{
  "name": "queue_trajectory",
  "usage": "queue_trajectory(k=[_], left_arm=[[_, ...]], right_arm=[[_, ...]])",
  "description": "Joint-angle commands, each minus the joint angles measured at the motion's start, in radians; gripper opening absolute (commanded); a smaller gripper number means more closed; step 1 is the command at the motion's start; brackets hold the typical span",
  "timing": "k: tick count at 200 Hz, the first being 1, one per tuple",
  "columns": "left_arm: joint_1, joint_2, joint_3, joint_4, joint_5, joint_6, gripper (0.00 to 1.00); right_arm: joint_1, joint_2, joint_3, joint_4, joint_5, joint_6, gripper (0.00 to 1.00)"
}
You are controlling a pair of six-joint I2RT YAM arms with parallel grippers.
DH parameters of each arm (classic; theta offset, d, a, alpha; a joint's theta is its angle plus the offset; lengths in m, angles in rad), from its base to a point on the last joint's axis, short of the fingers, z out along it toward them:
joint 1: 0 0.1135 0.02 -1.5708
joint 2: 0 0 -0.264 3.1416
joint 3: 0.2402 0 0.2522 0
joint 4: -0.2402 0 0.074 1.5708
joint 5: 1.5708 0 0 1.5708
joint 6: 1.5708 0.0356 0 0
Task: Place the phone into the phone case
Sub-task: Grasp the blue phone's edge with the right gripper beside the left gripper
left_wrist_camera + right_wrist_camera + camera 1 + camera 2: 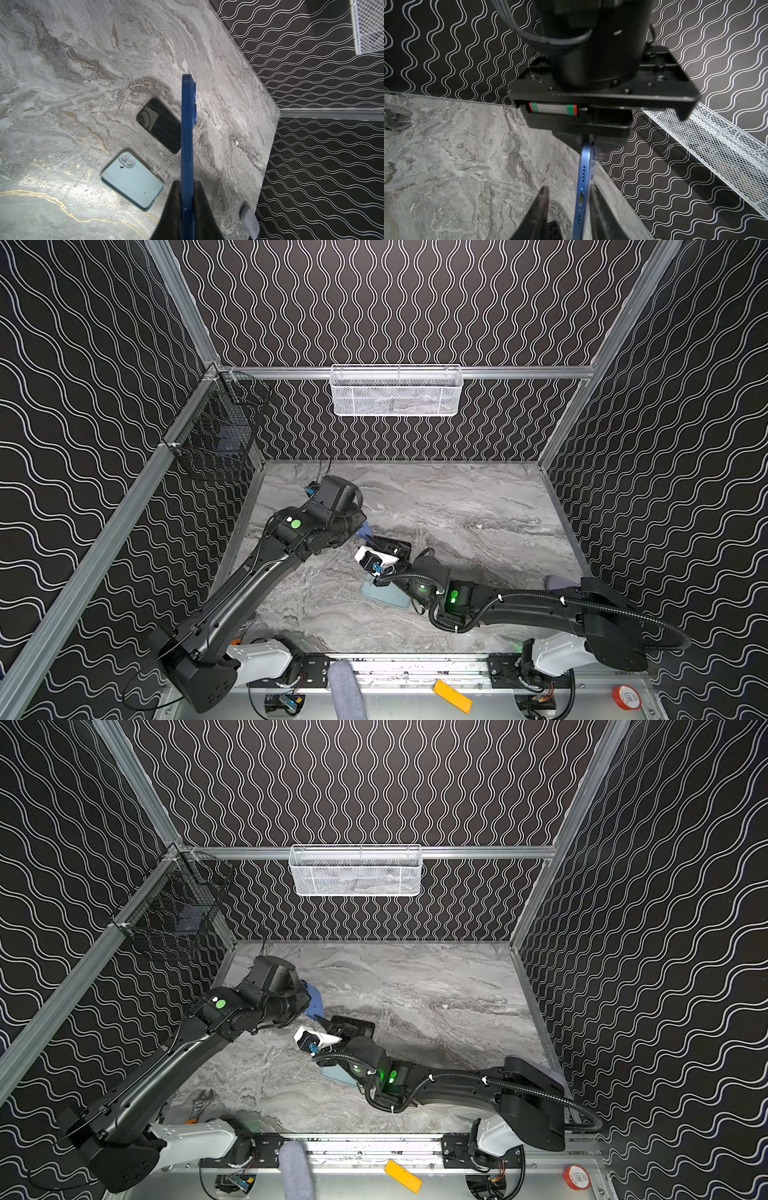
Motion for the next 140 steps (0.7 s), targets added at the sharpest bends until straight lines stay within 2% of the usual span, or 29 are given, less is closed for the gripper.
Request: queue_trajectory(k=[1, 43, 140], left_arm=[[-0.006, 0.003, -0.005, 0.063, -0.012, -0.02, 0.0], [-0.013, 0.0, -0.019, 0.085, -0.005, -0.033, 0.0], [-0.025, -0.002, -0.01, 0.108, -0.028, -0.017, 0.0]], right_arm=[[-0.001, 0.002, 0.013, 0.052, 0.001, 0.015, 0.22], [-0.002, 0.007, 0.011, 0.059, 0.019, 0.014, 0.0], [-0.011, -0.009, 0.0, 0.069, 0.091, 0.05, 0.0]])
